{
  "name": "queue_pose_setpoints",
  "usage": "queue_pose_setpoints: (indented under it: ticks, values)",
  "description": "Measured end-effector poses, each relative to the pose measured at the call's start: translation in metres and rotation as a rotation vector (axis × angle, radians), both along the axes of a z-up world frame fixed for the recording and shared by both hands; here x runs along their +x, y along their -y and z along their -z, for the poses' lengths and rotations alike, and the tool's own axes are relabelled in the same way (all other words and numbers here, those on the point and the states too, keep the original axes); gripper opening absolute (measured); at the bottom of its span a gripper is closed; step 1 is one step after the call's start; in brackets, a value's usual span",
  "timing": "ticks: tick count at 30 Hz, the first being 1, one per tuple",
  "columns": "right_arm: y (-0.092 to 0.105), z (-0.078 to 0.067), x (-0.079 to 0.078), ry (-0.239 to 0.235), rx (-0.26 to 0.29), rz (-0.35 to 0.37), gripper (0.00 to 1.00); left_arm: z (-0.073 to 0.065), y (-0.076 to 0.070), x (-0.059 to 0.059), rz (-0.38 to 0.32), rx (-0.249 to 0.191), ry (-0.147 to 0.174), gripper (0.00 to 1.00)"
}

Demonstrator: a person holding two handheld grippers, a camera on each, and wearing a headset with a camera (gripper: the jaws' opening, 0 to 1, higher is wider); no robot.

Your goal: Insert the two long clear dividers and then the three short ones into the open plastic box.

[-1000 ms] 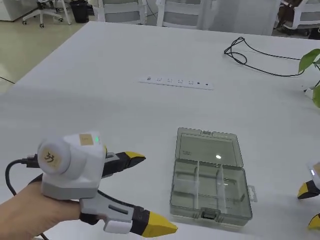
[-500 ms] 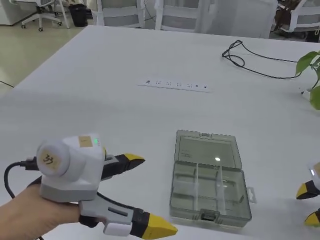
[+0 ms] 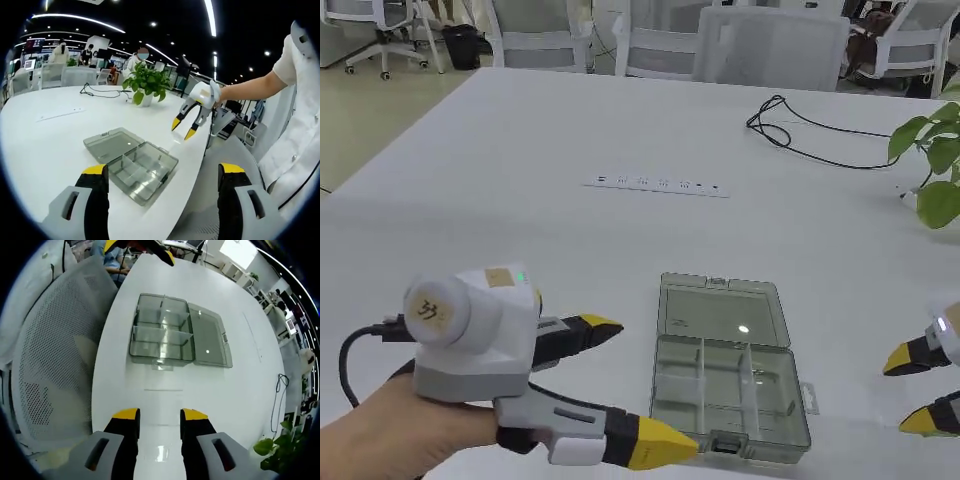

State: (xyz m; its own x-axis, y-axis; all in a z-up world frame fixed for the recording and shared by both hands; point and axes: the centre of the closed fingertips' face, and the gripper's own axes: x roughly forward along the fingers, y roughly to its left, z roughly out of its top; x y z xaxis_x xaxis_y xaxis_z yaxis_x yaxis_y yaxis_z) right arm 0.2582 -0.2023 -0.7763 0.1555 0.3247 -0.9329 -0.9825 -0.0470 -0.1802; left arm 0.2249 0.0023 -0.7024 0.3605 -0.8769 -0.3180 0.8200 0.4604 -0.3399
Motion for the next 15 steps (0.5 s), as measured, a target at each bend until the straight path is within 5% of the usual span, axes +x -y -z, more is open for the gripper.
queue_pose_setpoints:
  ticks: [2, 7, 15]
  values:
    - [-0.010, -0.010, -0.003, 0.009, 0.016, -0.004, 0.33, -0.001, 0.003, 0.002, -0.006, -0.009, -0.006, 0.92]
    - [-0.028, -0.025, -0.005, 0.029, 0.052, -0.004, 0.33, -0.007, 0.016, 0.003, -0.025, -0.072, -0.079, 0.84]
    - [-0.062, -0.050, -0.021, 0.055, 0.092, -0.012, 0.33, -0.012, 0.034, 0.003, -0.064, -0.152, -0.248, 0.70]
